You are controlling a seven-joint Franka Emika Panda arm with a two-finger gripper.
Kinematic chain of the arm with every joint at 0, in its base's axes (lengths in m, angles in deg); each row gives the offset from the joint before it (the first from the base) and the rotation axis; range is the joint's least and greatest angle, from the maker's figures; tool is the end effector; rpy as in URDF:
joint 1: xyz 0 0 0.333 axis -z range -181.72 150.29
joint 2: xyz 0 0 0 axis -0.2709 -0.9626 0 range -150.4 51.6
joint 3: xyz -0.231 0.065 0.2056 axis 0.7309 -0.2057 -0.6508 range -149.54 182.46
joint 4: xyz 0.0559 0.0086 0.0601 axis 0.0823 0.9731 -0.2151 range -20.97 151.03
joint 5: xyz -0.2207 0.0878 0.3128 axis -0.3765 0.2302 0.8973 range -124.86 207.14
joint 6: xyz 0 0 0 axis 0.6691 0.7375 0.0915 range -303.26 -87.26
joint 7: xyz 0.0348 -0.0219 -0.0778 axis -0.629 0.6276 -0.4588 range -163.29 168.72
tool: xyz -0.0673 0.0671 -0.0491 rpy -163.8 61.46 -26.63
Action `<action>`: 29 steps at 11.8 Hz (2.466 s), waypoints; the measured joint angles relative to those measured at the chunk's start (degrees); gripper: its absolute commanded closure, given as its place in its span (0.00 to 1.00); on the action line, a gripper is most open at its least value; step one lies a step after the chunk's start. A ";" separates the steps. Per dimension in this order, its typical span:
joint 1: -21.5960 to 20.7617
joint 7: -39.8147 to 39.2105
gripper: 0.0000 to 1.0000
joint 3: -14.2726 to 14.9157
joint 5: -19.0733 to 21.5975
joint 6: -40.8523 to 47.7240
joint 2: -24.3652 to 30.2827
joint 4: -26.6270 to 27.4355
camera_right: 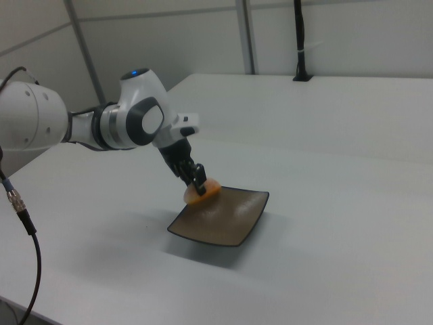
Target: Bread is placed on a ceramic plate
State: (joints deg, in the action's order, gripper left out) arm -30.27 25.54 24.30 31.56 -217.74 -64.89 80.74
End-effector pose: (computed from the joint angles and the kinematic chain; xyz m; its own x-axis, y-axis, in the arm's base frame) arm 0.6331 0.0755 0.3959 0.9677 -0.1614 0.1935 -0.1852 -0.9763 0.1122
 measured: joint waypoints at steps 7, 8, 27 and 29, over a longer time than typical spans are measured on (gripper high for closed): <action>1.27 -0.41 0.51 0.01 -0.01 0.00 -0.45 2.66; 1.31 -0.60 0.50 0.01 -0.02 0.00 -0.57 2.73; 3.90 -11.65 0.00 0.05 4.81 27.34 5.85 -12.94; 6.14 -14.80 0.00 -2.15 5.02 31.82 10.06 -13.44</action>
State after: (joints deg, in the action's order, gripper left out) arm -24.13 10.73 22.16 36.58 -185.92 -54.83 67.30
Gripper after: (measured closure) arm 0.000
